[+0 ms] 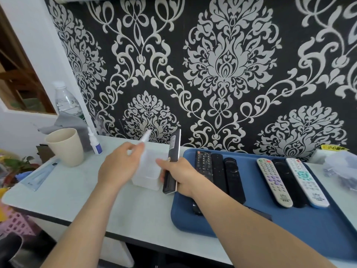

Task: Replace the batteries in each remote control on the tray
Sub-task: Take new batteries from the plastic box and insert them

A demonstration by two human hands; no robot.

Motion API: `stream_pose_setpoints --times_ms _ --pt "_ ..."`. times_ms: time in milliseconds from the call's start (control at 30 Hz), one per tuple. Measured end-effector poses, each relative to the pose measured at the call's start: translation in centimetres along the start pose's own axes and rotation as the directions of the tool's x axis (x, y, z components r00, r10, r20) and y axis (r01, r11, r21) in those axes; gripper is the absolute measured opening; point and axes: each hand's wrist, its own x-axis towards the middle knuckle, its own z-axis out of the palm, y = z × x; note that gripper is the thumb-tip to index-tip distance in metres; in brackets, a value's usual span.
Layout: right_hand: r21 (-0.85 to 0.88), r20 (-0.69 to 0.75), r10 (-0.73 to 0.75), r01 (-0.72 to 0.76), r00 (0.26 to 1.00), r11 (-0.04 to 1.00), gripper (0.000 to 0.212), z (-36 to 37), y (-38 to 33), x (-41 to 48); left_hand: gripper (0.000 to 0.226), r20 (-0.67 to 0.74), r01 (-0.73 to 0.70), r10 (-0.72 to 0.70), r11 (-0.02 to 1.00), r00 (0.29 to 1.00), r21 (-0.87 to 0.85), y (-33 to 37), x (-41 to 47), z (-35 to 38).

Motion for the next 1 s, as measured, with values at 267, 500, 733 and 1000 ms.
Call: stream_pose_setpoints --times_ms 267,500,733,1000 --pt "-0.275 -0.183 -0.096 0.042 0.978 0.961 0.02 1.0 0.1 1.2 0.041 -0.41 0.073 -0.082 0.997 0.908 -0.036 -3.1 0.1 -1.8" --pt "-0.151 -0.173 -0.059 0.032 0.983 0.988 0.017 1.4 0.4 0.6 0.034 0.057 -0.36 0.359 0.933 0.932 0.008 1.4 -0.9 0.0" --pt "0.22 -0.077 0.052 -0.034 0.996 0.975 0.032 -0.4 -2.0 -3.2 0.036 0.128 -0.288 0.281 0.957 0.951 0.042 0.4 -0.6 2.5" --pt "0.206 -0.021 -0.047 0.05 0.999 0.977 0.019 -7.8 -4.6 -9.4 0.024 -0.001 -0.398 0.41 0.884 0.912 -0.246 6.3 -5.4 2.9"
